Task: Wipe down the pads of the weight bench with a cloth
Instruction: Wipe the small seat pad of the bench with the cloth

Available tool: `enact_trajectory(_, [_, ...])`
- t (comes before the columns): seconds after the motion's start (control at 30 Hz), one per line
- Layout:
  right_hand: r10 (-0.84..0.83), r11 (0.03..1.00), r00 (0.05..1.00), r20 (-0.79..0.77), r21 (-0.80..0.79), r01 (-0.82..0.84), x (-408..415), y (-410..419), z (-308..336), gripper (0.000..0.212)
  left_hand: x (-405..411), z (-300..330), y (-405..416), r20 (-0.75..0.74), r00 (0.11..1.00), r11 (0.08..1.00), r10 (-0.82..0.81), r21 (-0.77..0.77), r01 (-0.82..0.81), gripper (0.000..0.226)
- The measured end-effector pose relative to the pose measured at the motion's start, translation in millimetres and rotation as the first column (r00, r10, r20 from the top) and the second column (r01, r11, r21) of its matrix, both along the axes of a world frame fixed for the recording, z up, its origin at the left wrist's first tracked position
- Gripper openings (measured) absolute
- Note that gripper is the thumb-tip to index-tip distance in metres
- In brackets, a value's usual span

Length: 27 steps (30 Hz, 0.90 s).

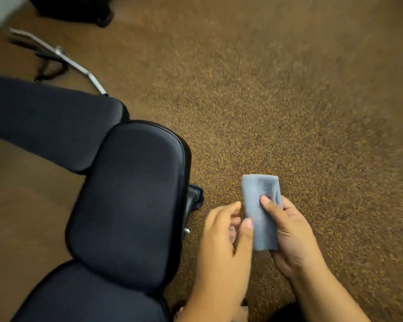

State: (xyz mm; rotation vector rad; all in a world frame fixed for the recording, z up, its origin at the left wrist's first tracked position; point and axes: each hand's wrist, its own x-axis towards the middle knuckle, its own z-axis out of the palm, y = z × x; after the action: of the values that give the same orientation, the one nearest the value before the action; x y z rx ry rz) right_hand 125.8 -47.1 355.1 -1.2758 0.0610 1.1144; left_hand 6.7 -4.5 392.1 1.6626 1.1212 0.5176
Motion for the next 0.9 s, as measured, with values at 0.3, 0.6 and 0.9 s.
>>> enact_trajectory(0.3, [0.156,0.985,0.864,0.478,-0.136,-0.102,-122,79,-3,0.025,-113,5,117,-0.47,0.826,0.843,0.31,0.538,-0.011,0.043])
enact_trajectory(0.6, [0.109,0.993,0.84,0.532,-0.021,-0.116,-94,141,-13,0.058,-104,-29,162,-0.567,0.811,0.84,0.142,0.503,0.204,0.053])
enact_trajectory(0.9, [0.197,0.979,0.805,0.56,-0.161,-0.127,-157,67,-30,0.053,-103,-57,159,-0.54,0.813,0.801,0.218,0.575,0.168,0.056])
